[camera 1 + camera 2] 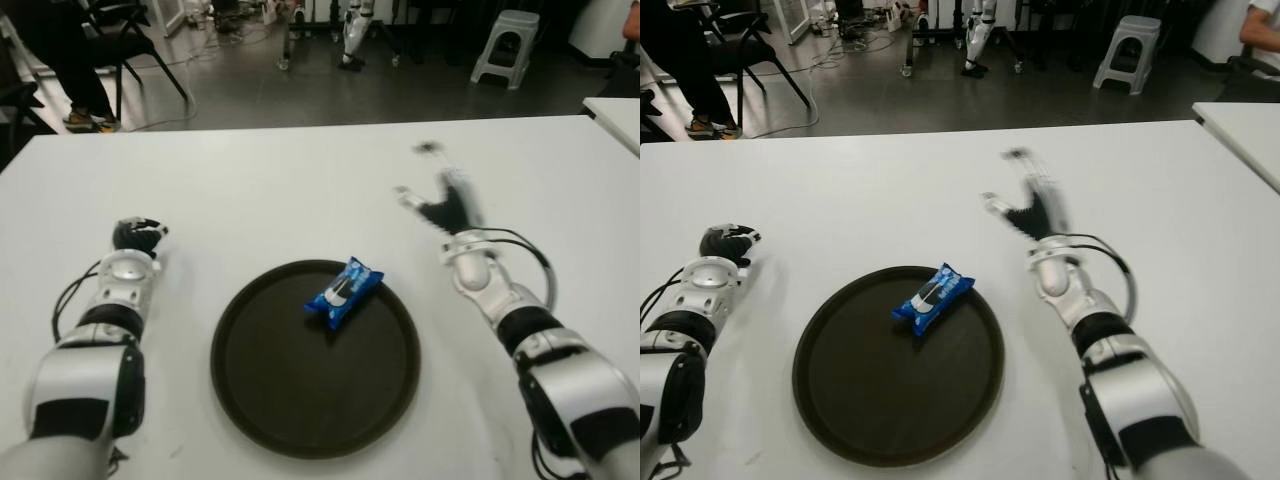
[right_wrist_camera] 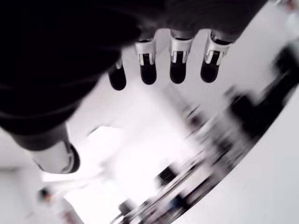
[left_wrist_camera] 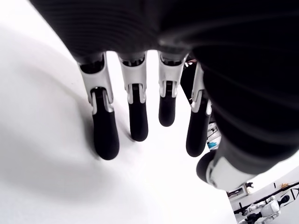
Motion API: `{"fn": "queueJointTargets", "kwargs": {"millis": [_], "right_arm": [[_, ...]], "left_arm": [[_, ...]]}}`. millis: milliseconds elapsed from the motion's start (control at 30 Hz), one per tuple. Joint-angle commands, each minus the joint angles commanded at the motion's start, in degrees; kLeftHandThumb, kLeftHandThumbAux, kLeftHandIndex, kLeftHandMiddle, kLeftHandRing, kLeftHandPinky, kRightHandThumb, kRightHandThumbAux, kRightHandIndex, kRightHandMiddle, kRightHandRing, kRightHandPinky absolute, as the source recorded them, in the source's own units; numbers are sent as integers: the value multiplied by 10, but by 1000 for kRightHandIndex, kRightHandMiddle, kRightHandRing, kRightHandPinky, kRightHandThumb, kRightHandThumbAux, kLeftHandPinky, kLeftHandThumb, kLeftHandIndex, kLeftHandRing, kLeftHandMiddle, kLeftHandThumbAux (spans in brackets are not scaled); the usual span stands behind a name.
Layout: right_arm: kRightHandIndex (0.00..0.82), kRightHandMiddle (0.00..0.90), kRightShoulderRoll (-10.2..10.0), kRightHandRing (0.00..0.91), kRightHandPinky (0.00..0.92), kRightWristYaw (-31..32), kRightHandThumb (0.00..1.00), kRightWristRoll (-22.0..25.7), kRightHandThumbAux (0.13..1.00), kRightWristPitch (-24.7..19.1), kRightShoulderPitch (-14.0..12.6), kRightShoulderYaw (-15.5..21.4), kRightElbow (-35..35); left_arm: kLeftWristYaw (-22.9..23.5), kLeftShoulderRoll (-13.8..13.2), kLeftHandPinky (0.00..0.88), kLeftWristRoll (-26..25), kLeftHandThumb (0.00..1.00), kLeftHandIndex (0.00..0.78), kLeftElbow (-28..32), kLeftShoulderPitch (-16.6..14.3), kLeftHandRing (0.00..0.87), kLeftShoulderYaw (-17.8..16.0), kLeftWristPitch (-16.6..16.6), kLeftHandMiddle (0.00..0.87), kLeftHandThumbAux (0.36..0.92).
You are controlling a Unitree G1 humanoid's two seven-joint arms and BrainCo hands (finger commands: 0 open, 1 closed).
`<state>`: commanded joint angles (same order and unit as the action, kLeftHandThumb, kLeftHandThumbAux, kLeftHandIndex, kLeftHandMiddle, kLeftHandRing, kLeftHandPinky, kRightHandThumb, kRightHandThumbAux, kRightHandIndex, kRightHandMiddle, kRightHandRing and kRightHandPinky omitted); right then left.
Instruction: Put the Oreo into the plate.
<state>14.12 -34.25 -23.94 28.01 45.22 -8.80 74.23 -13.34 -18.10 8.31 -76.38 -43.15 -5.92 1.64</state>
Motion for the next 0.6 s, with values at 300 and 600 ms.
{"fn": "queueJointTargets", "kwargs": {"millis": [300,600], "right_arm": [[0,0,24,0,0,37,222,1,693,-84,2,11,37],[0,0,22,2,24,46,165,8,756,-98,-26,19,40]], "left_arm": [[11,-3,239,-7,685,407,0,8,248,-6,10,228,718],[9,-6,209,-9,685,405,-2,11,223,-12,9,211,718]]}}
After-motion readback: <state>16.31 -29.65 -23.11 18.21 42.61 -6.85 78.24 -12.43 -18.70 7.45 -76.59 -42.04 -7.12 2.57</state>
